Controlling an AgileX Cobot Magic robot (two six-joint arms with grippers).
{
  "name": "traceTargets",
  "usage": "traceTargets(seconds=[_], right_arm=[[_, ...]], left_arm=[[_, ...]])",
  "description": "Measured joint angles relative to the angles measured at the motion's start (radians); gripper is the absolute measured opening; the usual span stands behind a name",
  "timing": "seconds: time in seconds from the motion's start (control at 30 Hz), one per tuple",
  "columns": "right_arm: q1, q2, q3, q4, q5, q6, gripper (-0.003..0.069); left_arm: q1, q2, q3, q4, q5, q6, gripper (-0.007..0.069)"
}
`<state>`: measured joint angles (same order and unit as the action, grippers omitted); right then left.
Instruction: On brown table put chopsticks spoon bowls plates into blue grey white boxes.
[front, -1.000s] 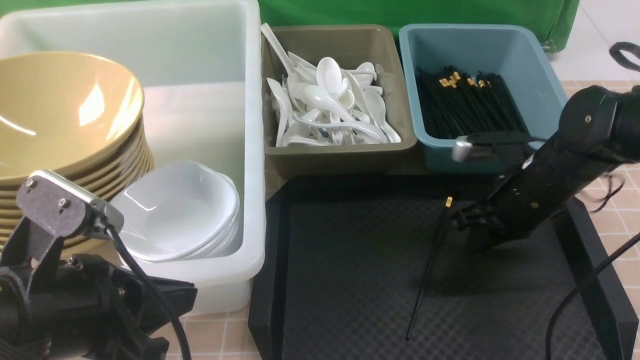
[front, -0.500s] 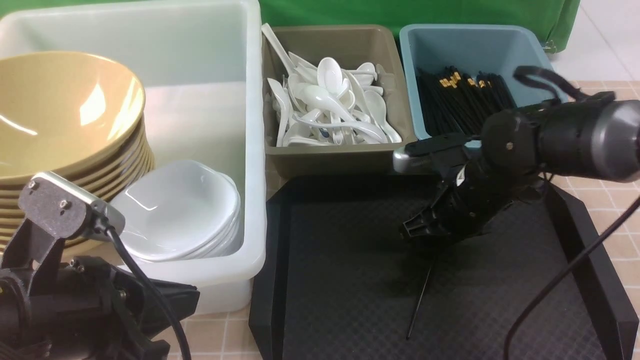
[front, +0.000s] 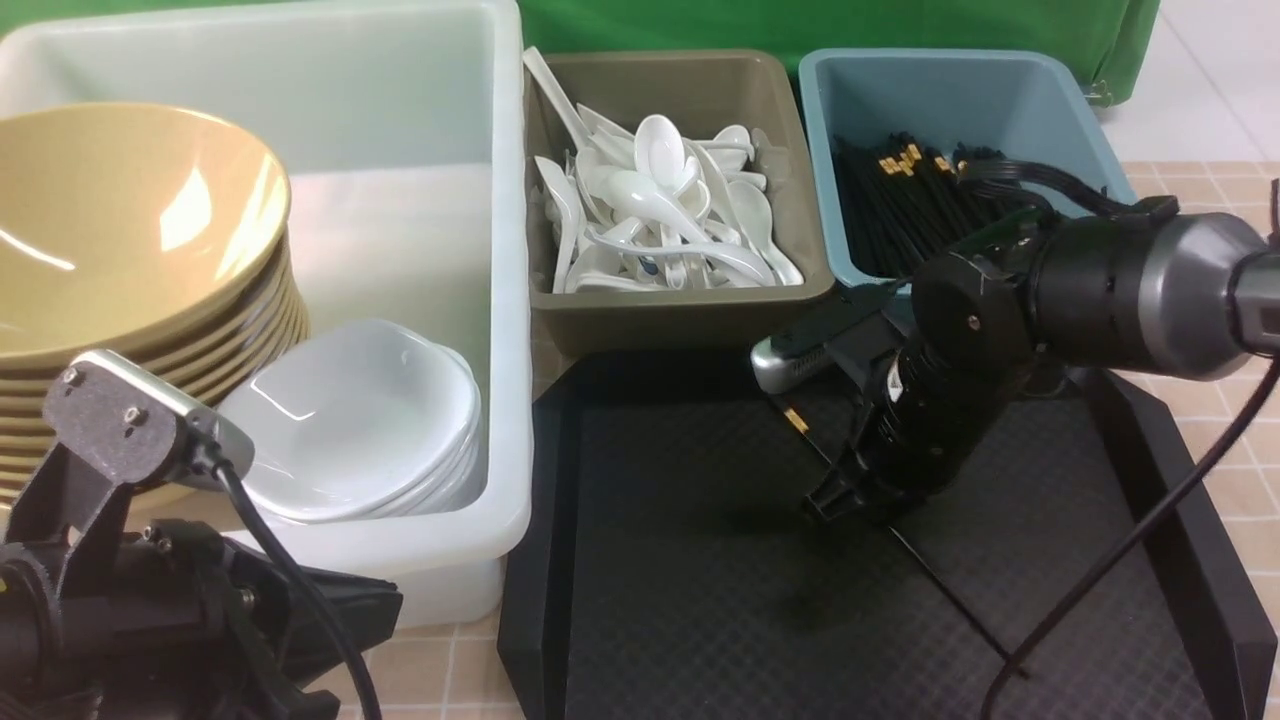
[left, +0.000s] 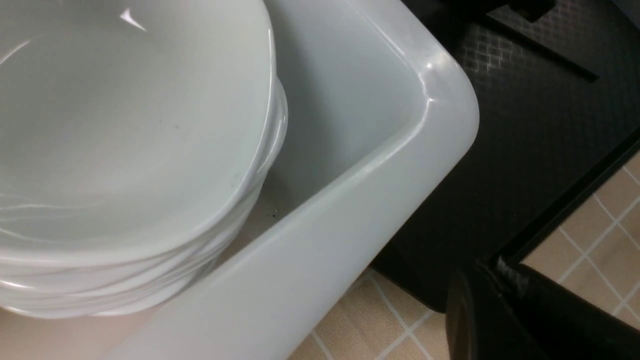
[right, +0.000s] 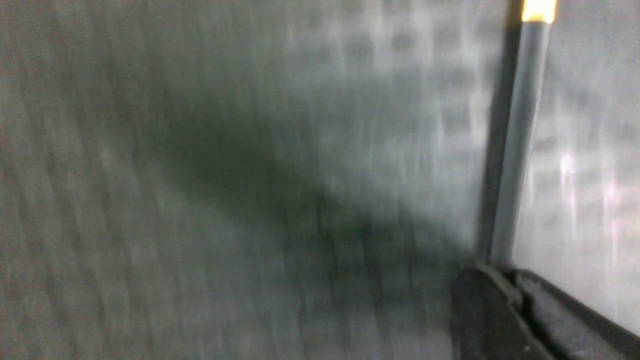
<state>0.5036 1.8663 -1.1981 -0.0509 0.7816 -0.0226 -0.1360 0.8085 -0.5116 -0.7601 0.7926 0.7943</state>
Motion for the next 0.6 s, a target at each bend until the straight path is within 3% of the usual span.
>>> traceTargets(seconds=[0.2,0.3,0.43,0.5,0.6], right_arm=[[0.001,-0.192,0.006,0.000,0.005,-0.031,0.0068],[-0.010,-0.351,0.006,-0.036,-0.113,-0.036,0.0068],[-0.094,-0.411,0.006,-0.056,-0.500,-0.027,0.0068],[-0.165,-0.363,0.005,-0.063,-0.757,0.001,0.0068],[-0.227,-0.282,0.005,-0.066,-0.993,0.036,0.0070]], left_arm=[[0.000,0.000,0.000,0.000,-0.005,0.000,0.0005],[0.000,0.000,0.000,0.000,-0.026,0.000,0.0005],[0.000,0.000,0.000,-0.002,-0.043,0.000,0.0005],[0.000,0.000,0.000,-0.002,-0.047,0.000,0.0005],[0.000,0.000,0.000,-0.002,-0.052,0.000,0.0005]])
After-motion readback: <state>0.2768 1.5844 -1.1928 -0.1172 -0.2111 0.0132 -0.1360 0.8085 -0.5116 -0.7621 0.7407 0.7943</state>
